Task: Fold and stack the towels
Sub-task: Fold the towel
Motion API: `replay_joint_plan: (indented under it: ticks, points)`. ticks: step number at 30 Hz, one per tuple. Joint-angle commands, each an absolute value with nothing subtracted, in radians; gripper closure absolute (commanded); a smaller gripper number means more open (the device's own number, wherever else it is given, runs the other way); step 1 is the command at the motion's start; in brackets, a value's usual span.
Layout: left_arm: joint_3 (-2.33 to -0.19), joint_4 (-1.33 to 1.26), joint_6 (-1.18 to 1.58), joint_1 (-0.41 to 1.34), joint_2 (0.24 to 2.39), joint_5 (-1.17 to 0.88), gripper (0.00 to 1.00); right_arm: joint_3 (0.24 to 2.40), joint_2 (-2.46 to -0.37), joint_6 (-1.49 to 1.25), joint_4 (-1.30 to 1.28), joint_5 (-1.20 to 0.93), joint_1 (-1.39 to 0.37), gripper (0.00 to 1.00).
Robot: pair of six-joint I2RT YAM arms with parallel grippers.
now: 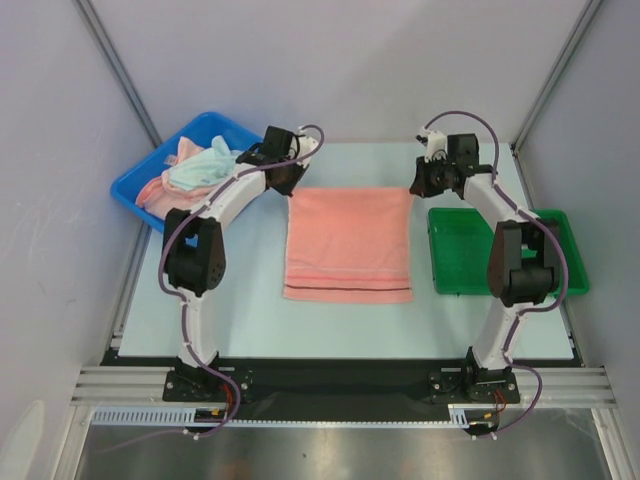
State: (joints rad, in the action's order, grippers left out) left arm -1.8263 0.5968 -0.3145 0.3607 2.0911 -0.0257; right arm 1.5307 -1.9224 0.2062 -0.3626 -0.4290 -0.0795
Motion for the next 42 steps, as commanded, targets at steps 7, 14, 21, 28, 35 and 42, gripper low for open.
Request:
replay_joint_plan:
  ticks: [7,14,21,28,35,42]
  points:
    - [-1.547,0.54,-0.244,0.379,1.797,-0.097,1.0,1.246,-1.625,0.083,-0.334,-0.313,-0.129,1.0]
    - [-1.335,0.548,-0.174,0.413,1.623,-0.113,1.0,1.105,-1.491,-0.029,-0.405,-0.291,-0.133,1.0]
    - [-1.184,0.575,-0.089,0.452,1.505,-0.133,1.0,0.986,-1.371,-0.1,-0.482,-0.227,-0.186,1.0]
    - [-1.036,0.568,-0.022,0.462,1.476,-0.173,1.0,0.893,-1.333,-0.176,-0.52,-0.23,-0.186,1.0]
    - [-0.98,0.563,0.035,0.465,1.434,-0.199,1.0,0.83,-1.275,-0.255,-0.529,-0.262,-0.187,1.0]
    - [-0.944,0.586,0.061,0.472,1.417,-0.181,1.0,0.785,-1.259,-0.357,-0.56,-0.212,-0.187,0.99]
